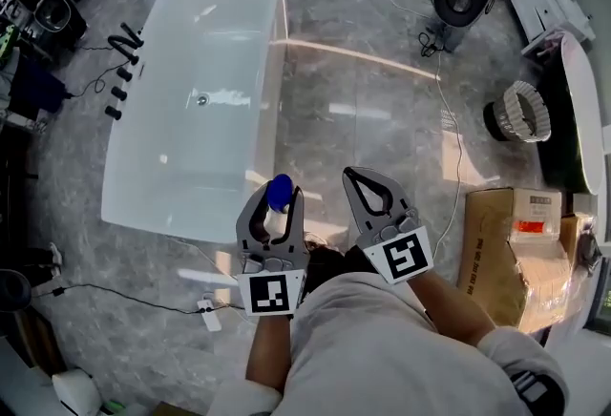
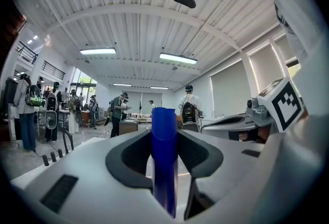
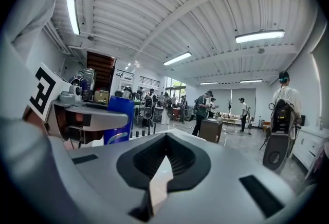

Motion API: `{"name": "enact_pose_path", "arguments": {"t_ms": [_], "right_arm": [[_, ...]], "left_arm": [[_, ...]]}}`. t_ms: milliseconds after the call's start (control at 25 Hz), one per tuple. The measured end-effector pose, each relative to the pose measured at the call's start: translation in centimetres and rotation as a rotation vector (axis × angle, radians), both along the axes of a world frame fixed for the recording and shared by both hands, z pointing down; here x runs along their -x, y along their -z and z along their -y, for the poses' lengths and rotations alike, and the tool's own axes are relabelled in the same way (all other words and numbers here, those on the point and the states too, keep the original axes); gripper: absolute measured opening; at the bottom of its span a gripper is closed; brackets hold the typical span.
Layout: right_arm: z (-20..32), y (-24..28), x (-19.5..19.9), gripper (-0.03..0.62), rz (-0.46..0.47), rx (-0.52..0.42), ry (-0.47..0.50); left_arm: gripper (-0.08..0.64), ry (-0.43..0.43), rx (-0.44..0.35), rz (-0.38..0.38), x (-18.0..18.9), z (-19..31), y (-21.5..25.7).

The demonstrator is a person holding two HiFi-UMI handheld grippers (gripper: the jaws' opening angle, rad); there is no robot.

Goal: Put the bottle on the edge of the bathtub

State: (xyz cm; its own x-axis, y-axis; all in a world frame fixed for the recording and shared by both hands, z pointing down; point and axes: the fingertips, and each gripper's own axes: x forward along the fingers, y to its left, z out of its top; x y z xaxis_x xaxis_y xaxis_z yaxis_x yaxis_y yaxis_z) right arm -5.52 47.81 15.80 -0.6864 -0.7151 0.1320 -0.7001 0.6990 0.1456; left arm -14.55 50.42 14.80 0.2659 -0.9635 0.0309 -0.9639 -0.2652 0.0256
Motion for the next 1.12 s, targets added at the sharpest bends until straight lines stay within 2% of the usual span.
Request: {"name": "enact_pose_path", "arguments": {"t_ms": [440,880,1120], "right_arm": [[3.9,0.0,0.9,0.005,0.020,-0.002,-0.022],[11.4,-0.2,-0.6,0.005,0.099,-0.006,-0.039],[17.6,-2.1,-1.8,0.005,0.069,0.071,-0.036]], "left_arm": [[0.163,-0.029,0.019,-0.001,0.5,4.4,-0.5],[0.163,-0.039,0.070,0.039,-0.6,11.1,-1.0],[0.163,-0.020,0.081,0.093,0.0,17.8,-0.9]]}}
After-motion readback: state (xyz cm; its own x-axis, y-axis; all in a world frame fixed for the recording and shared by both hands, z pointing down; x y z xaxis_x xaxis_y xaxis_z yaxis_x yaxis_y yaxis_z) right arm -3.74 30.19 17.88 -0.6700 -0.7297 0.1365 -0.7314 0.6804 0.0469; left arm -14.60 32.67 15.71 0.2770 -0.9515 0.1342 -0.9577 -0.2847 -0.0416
